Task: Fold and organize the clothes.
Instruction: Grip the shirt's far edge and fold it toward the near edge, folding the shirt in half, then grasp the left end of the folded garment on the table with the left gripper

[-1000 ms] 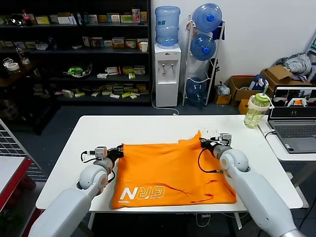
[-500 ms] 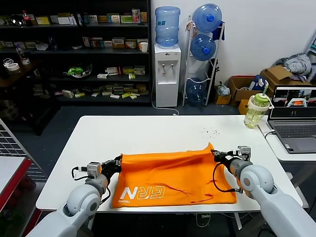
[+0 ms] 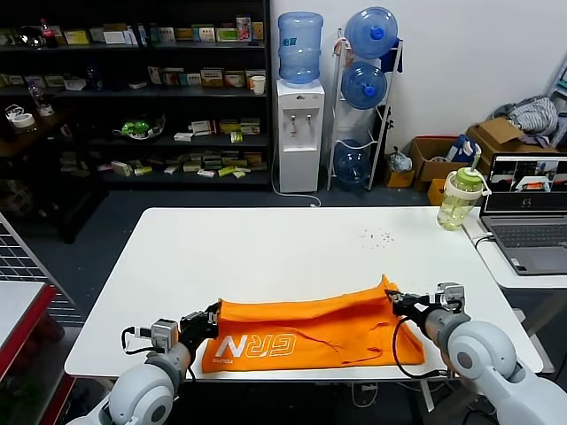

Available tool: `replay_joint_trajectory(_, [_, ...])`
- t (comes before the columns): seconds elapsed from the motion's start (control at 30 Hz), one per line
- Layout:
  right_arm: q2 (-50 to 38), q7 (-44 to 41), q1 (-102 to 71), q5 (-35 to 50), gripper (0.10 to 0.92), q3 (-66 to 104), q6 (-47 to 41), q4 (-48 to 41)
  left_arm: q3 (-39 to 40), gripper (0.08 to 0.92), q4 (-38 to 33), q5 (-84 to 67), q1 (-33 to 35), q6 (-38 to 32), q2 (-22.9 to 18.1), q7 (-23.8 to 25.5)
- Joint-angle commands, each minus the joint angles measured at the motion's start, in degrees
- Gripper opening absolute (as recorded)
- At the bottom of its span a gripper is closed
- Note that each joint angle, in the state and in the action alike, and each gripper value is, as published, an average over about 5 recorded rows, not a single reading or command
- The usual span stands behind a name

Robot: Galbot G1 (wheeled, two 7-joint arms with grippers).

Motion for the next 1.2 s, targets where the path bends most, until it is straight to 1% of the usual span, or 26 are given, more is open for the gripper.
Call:
replay_joint_trajectory(0.03, [-1.62, 0.78, -3.97, 0.24, 0.141, 1.37, -0.87, 3.56, -0.29, 0.106, -2.37, 0.44, 2.8, 0.25, 0.7, -0.48])
replay_joint_trajectory(0.1, [-1.83, 0.42, -4.5, -0.01, 0.18, 1.85, -1.21, 3.84, -0.39, 0.143, -2.2, 0.81, 2.83, 0.39, 0.71, -0.53])
replay_joint_trajectory(0.37, [-1.97, 0.23, -6.89, -0.63, 0.396, 4.42, -1.24, 4.27, -0.76, 0.358, -1.81, 2.75, 3.9, 0.57, 0.1, -0.57])
replay_joint_trajectory(0.57, [-0.89, 0.21, -8.62, -1.04, 0.569, 6.14, -0.96, 4.3, -1.09, 0.532, 0.09, 4.86, 5.71, 0.14, -3.05, -0.31])
replay_joint_trajectory(0.73, [-0.11, 0.33, -8.93, -1.06, 0.717, 6.35, -0.94, 4.45, -0.81, 0.679, 3.2, 6.92, 5.51, -0.61, -6.03, 0.16])
replay_joint_trajectory(0.87, [-0.06, 0.39, -8.69, -0.92, 0.803, 6.41, -0.92, 4.51, -0.26, 0.782, 5.05, 7.17, 5.21, -1.08, -6.9, 0.03])
replay_joint_trajectory(0.93, [-0.04, 0.4, -8.69, -0.88, 0.818, 6.46, -0.9, 4.49, -0.04, 0.81, 5.46, 7.2, 5.28, -1.22, -6.83, 0.12])
replay_joint_trajectory(1.07, [0.15, 0.42, -8.8, -0.86, 0.822, 6.46, -0.9, 4.51, 0.13, 0.821, 6.14, 7.04, 5.14, -1.23, -6.73, 0.19])
replay_joint_trajectory(1.1, [0.2, 0.42, -8.83, -0.85, 0.822, 6.46, -0.9, 4.54, 0.17, 0.817, 6.32, 6.91, 5.07, -1.21, -6.72, 0.19])
replay_joint_trajectory(1.2, [0.26, 0.43, -8.9, -0.84, 0.823, 6.49, -0.88, 4.62, 0.28, 0.772, 6.74, 6.62, 4.9, -1.16, -6.72, 0.2])
